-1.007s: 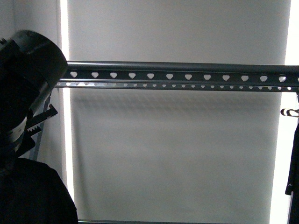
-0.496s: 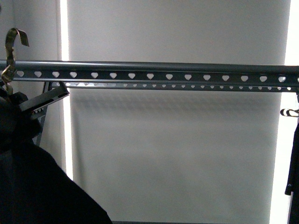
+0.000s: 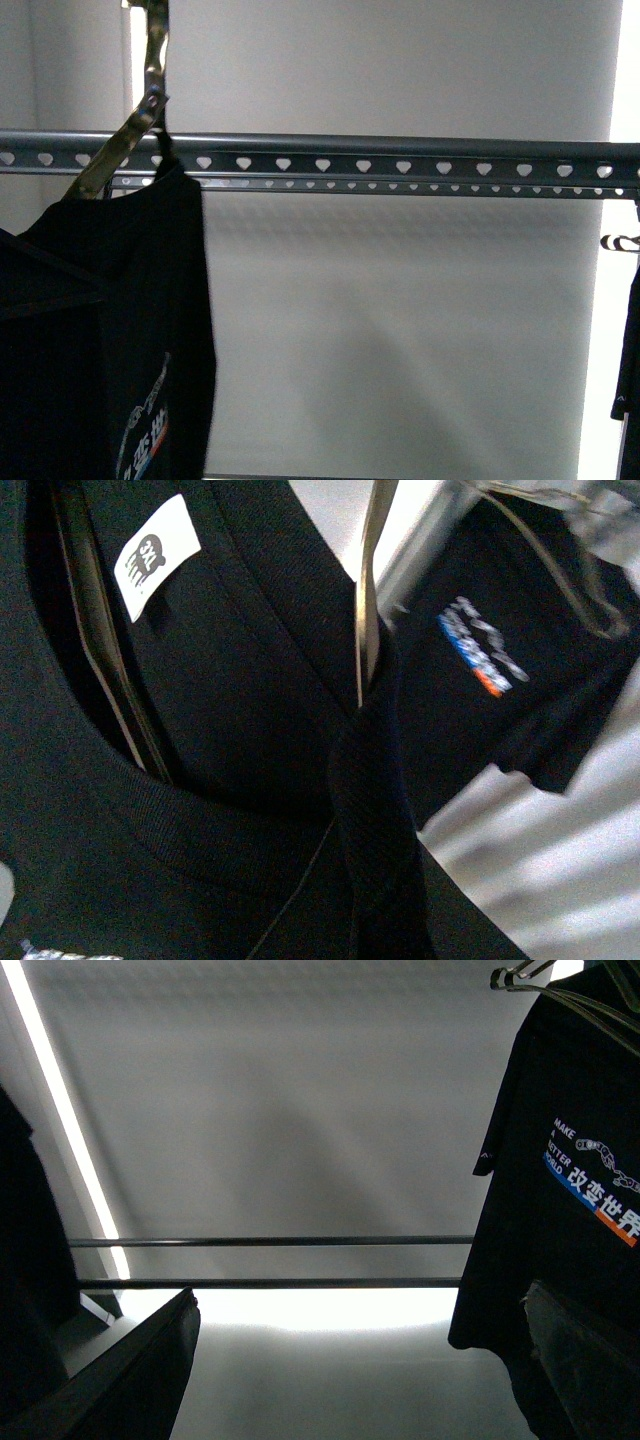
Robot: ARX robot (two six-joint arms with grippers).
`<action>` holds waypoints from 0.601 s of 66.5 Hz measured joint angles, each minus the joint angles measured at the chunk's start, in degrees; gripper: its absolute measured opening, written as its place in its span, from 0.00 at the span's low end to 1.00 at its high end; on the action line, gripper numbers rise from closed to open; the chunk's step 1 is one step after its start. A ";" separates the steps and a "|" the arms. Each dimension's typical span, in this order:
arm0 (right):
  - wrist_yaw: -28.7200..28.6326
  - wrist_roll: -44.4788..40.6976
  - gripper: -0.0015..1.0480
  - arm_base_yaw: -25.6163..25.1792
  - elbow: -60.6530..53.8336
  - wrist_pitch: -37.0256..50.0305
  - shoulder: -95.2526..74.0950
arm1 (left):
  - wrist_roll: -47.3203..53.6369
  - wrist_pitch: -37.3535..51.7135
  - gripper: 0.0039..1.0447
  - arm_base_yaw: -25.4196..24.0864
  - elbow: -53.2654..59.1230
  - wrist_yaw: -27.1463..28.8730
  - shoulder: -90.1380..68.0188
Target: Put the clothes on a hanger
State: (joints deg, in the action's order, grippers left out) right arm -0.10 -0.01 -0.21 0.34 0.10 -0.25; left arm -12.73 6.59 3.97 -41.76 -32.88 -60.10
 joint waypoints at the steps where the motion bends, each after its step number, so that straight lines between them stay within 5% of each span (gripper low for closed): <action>1: -0.02 0.00 0.93 0.00 0.00 0.00 0.00 | 0.61 -0.13 0.04 -0.50 0.15 -2.97 0.57; 10: 0.00 0.00 0.93 0.00 0.00 0.00 0.00 | 8.57 -3.78 0.04 -4.85 -0.44 -23.04 1.99; 17: 0.02 0.00 0.93 0.00 0.00 0.00 0.00 | 22.99 -13.40 0.04 -7.50 -4.61 -30.97 -0.81; 25: 0.02 0.00 0.93 0.00 0.00 0.00 0.00 | 46.05 -21.75 0.04 -9.03 -10.21 -27.89 -8.52; 40: 0.00 0.00 0.93 0.00 0.00 0.00 0.00 | 69.48 -17.73 0.04 -5.09 -13.22 -18.23 -16.26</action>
State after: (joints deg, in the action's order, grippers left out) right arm -0.10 -0.01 -0.21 0.34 0.10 -0.25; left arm 56.75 -11.14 -1.13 -54.98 -51.11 -76.36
